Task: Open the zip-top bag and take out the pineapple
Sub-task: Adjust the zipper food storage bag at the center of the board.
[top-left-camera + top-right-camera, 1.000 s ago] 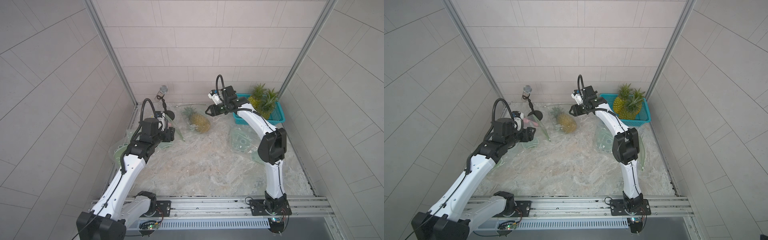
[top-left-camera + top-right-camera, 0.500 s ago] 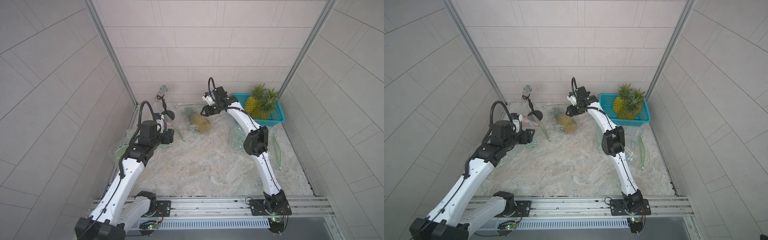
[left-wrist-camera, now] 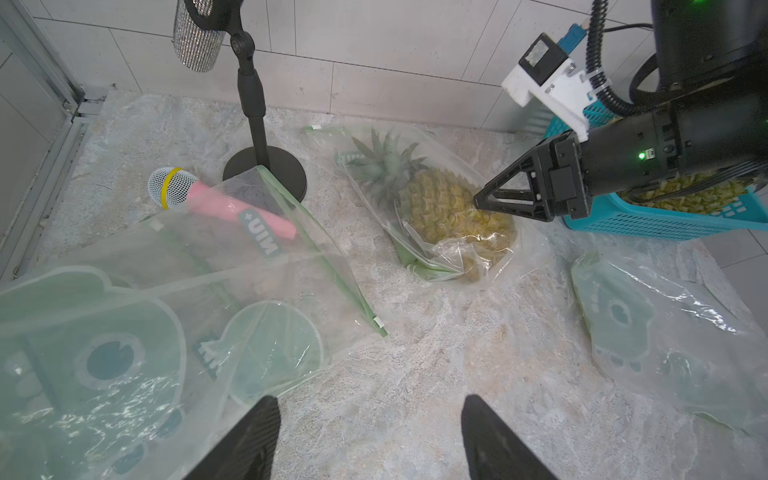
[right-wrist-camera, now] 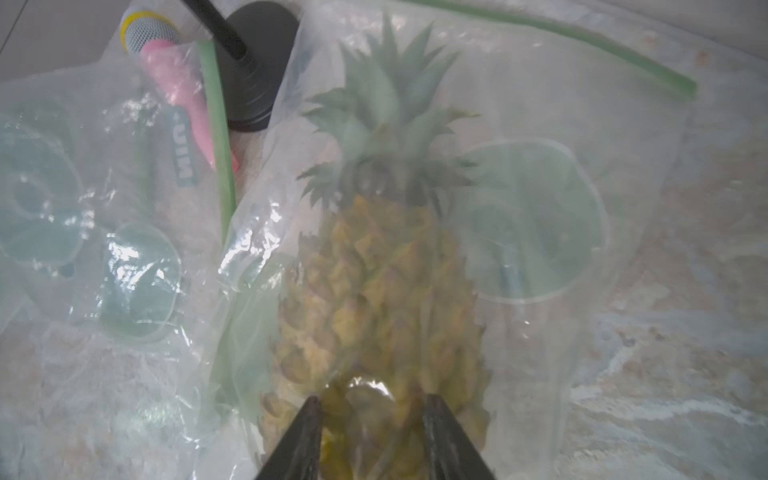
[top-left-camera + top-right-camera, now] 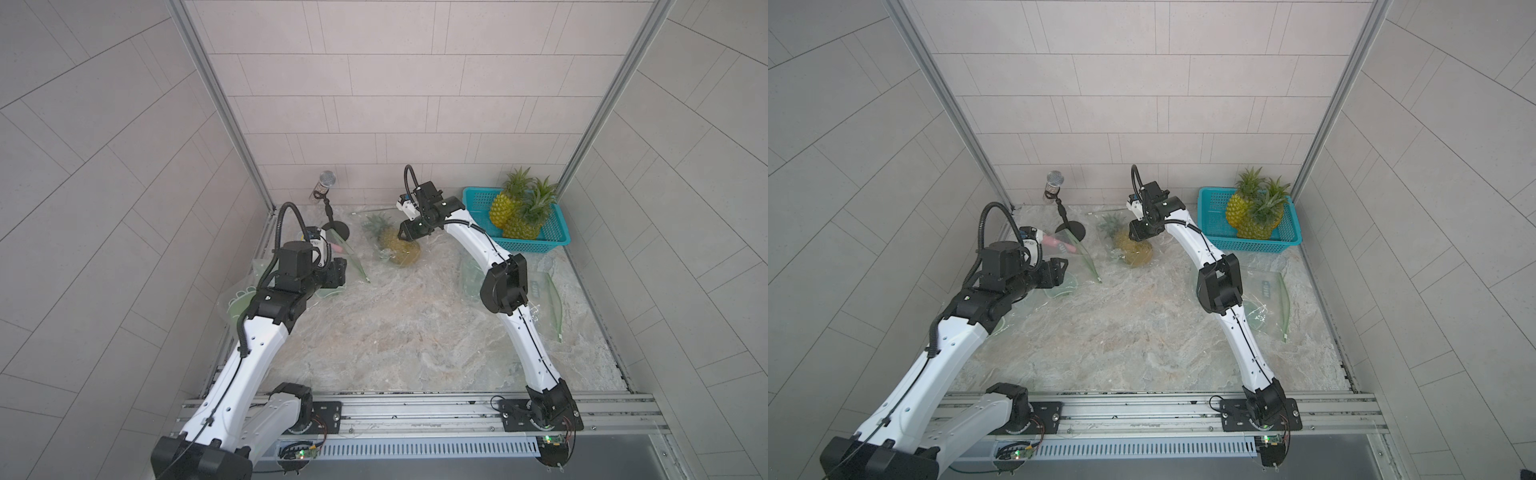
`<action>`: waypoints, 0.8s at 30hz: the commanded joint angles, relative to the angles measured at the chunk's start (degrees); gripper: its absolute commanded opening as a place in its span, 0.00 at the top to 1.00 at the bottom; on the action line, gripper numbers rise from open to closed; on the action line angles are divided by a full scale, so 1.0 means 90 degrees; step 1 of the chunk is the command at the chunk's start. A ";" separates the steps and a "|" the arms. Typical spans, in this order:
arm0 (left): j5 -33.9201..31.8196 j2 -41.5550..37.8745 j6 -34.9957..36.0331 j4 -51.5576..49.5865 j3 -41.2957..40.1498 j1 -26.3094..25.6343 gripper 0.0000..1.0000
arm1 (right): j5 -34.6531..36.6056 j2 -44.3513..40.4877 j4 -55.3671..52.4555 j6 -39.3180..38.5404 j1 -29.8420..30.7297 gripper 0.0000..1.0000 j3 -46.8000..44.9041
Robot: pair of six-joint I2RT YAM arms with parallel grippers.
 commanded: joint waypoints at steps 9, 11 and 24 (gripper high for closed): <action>0.0112 0.0005 0.0090 0.0062 -0.0097 0.0161 0.27 | 0.0710 -0.1649 0.0224 -0.0189 0.0089 0.83 -0.2962; 0.0132 0.0022 0.0075 0.0062 -0.0095 0.0171 0.27 | 0.0659 -0.2139 0.0665 -0.0062 0.0089 0.85 -0.3689; 0.0653 0.0302 -0.0238 0.0292 -0.0101 0.0182 0.27 | 0.0525 -0.3851 0.2476 0.0682 0.0119 1.00 -0.6815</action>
